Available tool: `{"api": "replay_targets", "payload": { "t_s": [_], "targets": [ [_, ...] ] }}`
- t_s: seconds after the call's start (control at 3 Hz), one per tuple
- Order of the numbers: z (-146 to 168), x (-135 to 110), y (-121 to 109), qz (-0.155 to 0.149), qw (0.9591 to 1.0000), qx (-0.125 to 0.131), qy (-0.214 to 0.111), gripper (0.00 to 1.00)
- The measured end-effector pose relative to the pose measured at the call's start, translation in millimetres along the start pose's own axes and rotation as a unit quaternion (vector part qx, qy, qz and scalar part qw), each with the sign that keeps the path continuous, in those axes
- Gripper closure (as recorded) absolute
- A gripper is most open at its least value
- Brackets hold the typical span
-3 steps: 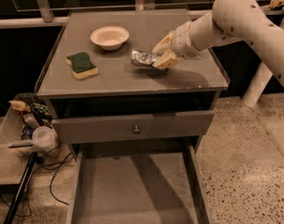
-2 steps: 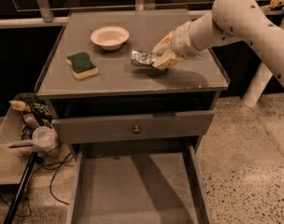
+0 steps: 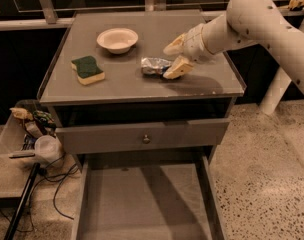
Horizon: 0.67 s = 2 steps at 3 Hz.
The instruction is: Pick redbull can from middle drawer and place on counter
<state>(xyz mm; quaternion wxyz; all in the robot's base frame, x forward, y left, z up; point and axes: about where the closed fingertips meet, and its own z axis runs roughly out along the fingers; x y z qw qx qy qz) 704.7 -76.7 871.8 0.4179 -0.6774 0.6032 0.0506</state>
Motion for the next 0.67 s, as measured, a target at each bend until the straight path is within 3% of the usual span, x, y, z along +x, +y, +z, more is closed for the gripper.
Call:
{"api": "replay_targets", "payload": {
  "t_s": [0.33, 0.67],
  "targets": [
    [0.1, 0.0, 0.0, 0.000, 1.0000, 0.000, 0.000, 0.00],
    [0.1, 0.0, 0.0, 0.000, 1.0000, 0.000, 0.000, 0.00]
  ]
}}
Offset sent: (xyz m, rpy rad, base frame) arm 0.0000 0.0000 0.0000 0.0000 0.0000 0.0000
